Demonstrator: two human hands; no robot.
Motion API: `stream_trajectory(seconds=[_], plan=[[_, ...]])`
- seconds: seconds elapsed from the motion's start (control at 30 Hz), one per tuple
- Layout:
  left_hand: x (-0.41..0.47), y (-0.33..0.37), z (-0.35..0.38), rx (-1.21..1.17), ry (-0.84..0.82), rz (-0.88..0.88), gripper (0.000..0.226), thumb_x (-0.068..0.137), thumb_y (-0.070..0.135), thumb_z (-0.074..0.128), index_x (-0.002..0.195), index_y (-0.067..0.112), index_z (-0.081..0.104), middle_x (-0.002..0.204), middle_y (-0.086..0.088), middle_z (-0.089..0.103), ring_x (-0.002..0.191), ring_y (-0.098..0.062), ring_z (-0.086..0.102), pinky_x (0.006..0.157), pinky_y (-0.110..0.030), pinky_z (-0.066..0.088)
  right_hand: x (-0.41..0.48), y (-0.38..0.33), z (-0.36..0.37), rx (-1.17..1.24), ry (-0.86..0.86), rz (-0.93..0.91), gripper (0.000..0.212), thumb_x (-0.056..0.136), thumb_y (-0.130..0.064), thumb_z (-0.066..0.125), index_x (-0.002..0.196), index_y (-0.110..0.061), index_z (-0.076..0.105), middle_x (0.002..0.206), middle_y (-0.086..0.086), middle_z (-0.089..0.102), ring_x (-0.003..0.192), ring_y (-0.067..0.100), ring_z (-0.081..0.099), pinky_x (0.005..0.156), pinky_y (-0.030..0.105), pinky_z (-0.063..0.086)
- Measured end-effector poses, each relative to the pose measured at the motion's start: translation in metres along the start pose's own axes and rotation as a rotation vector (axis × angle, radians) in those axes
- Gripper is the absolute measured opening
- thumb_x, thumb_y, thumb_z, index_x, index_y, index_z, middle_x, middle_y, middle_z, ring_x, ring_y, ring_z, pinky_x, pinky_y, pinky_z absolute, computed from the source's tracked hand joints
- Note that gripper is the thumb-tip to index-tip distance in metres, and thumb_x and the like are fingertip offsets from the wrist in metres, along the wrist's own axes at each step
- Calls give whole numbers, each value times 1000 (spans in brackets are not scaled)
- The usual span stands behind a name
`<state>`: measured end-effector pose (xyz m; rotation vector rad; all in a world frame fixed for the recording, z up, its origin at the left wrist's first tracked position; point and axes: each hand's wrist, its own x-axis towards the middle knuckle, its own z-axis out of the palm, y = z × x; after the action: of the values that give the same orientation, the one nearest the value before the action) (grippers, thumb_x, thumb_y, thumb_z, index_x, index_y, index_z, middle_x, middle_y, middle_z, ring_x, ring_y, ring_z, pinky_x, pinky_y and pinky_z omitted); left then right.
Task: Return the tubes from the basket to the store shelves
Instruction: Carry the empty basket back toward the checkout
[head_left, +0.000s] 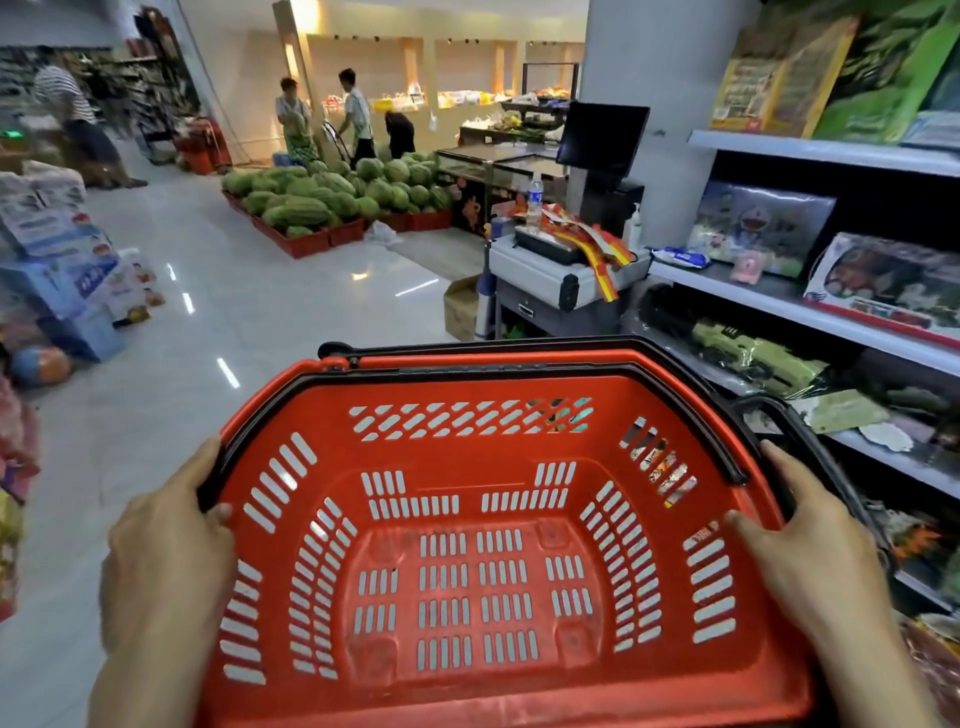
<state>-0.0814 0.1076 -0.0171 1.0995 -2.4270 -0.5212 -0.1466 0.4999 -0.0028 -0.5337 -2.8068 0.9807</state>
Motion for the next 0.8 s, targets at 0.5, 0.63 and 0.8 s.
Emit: stream_trajectory(seconds=[0.5,0.63,0.8], plan=[[200,129,125,57,24,109,67,90,11,58,146,44,40,122,-19,66,106,-45,62,88,-53,55,250,-91,103,31,33,-48,78,77,-30,77,143,-39,38,121,12,68,105,38,64,90,50,51],[254,148,156,19,12,86,66,92,14,56,145,48,35,127,-11,65,113,-39,62,94,-55,53,297,-121,122,27,43,-36,77,78,-31,76,144,-39,38,119,13,68,104,38,64,89,47,51],[338,161,207,-58,-109,257,61,90,9,54,142,37,38,109,-9,68,94,-38,66,76,-59,57,351,-162,160,4,31,-7,74,79,-31,74,143,-41,38,116,11,69,104,37,64,88,44,51]])
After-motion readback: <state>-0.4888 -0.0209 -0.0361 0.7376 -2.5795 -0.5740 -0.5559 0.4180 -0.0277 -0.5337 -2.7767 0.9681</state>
